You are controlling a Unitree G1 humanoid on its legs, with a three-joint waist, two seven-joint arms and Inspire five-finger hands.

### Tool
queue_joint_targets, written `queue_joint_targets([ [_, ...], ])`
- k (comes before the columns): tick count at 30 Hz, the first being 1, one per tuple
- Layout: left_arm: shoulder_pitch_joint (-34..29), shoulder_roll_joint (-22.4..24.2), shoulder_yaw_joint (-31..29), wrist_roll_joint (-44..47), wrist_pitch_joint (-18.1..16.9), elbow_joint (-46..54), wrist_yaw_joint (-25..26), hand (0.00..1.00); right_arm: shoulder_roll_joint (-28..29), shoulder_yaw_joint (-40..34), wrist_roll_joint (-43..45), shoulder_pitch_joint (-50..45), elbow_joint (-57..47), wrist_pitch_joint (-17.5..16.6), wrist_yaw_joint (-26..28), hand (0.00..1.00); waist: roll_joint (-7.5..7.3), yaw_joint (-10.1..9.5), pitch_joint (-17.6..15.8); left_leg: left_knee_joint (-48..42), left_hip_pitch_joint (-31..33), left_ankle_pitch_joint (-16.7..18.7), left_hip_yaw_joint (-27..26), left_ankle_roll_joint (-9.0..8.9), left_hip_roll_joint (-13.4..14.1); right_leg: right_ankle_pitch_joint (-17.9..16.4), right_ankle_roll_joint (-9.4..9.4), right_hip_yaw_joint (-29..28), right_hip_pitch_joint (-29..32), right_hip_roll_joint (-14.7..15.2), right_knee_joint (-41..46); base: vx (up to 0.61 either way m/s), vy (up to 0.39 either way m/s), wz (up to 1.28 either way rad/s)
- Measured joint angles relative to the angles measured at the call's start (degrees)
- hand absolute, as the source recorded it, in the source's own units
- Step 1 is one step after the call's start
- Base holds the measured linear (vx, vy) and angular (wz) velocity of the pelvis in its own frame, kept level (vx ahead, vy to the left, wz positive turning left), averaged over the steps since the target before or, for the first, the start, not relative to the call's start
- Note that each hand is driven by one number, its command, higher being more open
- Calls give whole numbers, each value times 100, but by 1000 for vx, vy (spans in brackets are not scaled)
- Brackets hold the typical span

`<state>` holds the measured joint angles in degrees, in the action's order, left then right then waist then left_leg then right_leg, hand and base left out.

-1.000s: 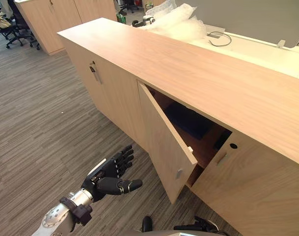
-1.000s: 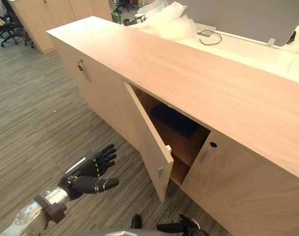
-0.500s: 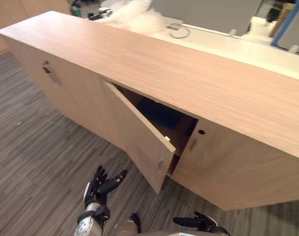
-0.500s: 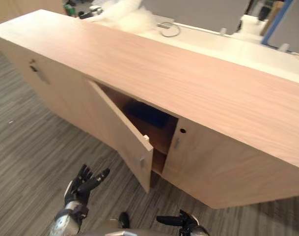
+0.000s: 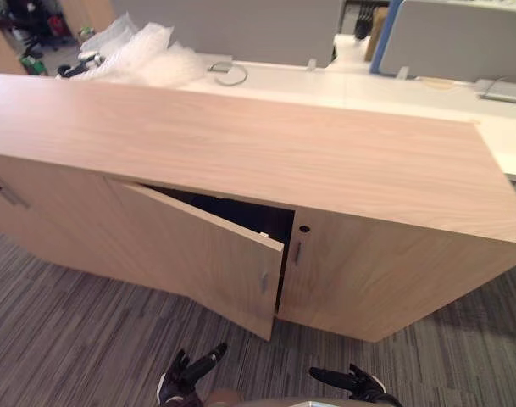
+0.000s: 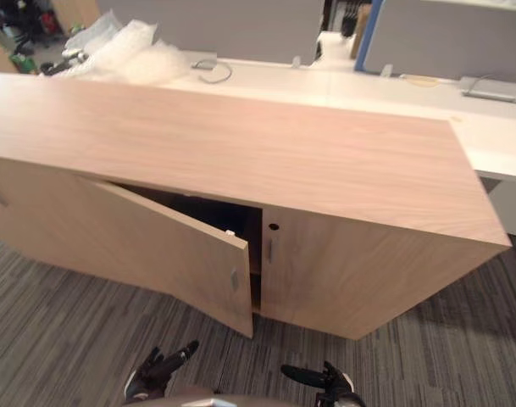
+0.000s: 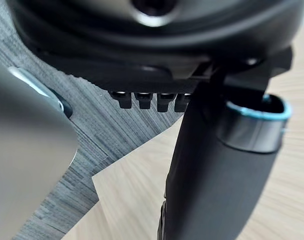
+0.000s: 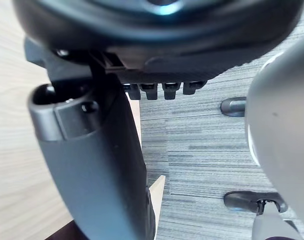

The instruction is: Walk over to the cabinet, pick up the folder, carry it to the office cabinet, place the folder inside the office cabinet, then close the office cabinet door

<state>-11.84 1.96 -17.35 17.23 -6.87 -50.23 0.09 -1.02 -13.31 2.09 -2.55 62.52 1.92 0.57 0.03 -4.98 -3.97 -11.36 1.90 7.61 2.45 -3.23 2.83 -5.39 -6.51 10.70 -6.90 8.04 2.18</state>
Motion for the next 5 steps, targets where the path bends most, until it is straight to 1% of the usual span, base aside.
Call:
queue_joint_targets([
  [2,41,5,2,-44,-14,-132,19,100,-8,15,9,-13,2,1,-13,100,-1,28,85,328,-128,-180,1,5,-42,56,-8,27,-15,54,-81,-9,0,2],
  [5,120,28,8,-36,-12,-338,115,100,-41,48,25,-12,4,10,-119,100,82,33,135,645,-218,-376,14,-2,-54,139,-6,70,-36,55,-209,-25,-3,4],
])
